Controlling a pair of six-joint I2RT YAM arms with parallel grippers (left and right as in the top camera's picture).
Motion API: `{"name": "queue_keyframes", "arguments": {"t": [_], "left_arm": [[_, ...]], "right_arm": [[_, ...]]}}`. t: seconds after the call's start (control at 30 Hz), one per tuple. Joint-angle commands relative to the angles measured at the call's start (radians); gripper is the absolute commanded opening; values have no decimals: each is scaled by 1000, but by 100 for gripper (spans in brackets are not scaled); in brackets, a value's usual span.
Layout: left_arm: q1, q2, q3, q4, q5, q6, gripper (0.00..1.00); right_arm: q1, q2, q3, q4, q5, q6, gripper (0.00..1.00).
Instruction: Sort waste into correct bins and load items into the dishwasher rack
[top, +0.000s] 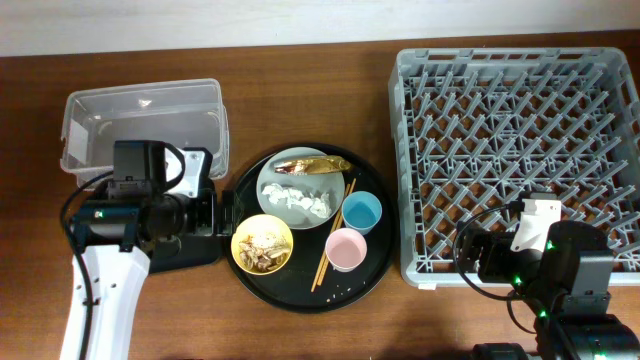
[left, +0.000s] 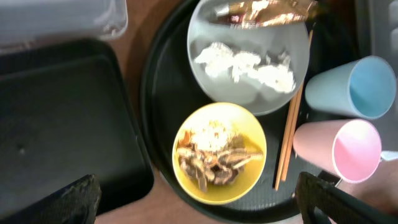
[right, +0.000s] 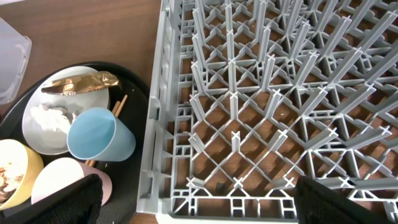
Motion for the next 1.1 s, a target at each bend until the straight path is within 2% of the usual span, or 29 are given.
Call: {"name": "queue_keyframes", "arguments": {"t": [0.0, 0.03, 0.13, 0.2, 0.33, 0.47, 0.53, 0.57, 0.63, 0.67, 0.7, 0.77, 0.93, 1.03, 1.07], "left_arm": [[-21, 3, 22, 105, 67, -26, 99], [-48, 8, 22, 146, 66, -26, 99], [-193, 119, 22, 301, -6, -146, 99], [-270, 237, 22, 359, -87, -271, 98], [-381, 476, 22, 471, -234, -283, 93], [-383, 595, 22, 480, -267, -283, 89], [-383, 632, 22, 500, -267, -283, 76], [-383, 642, 22, 510, -266, -283, 66], [-383, 642, 22, 510, -266, -283, 41], [-383, 642, 23, 510, -264, -283, 18], [-383, 642, 23, 508, -264, -283, 4], [-383, 618, 25, 505, -264, -283, 0], [-364, 371, 25, 480, -299, -283, 0], [-276, 257, 25, 487, -338, -283, 0], [-202, 222, 25, 510, -338, -283, 0]], "right_arm": [[5, 1, 22, -6, -2, 7, 99], [5, 1, 22, -6, -2, 7, 99], [5, 1, 22, -9, -2, 7, 99], [5, 1, 22, -16, -2, 7, 99], [4, 1, 22, -24, -1, 6, 98], [4, 1, 22, -25, -1, 3, 98], [4, 1, 22, -25, -1, 3, 99], [5, 1, 22, -25, -1, 3, 99], [4, 1, 22, -25, -1, 3, 99], [4, 1, 22, -25, 0, 3, 99], [4, 1, 22, -25, 2, 3, 99], [4, 1, 22, -25, 2, 3, 99], [4, 1, 22, -25, 2, 3, 99], [4, 1, 22, -25, 2, 3, 98], [4, 1, 22, -25, 2, 3, 99]]}}
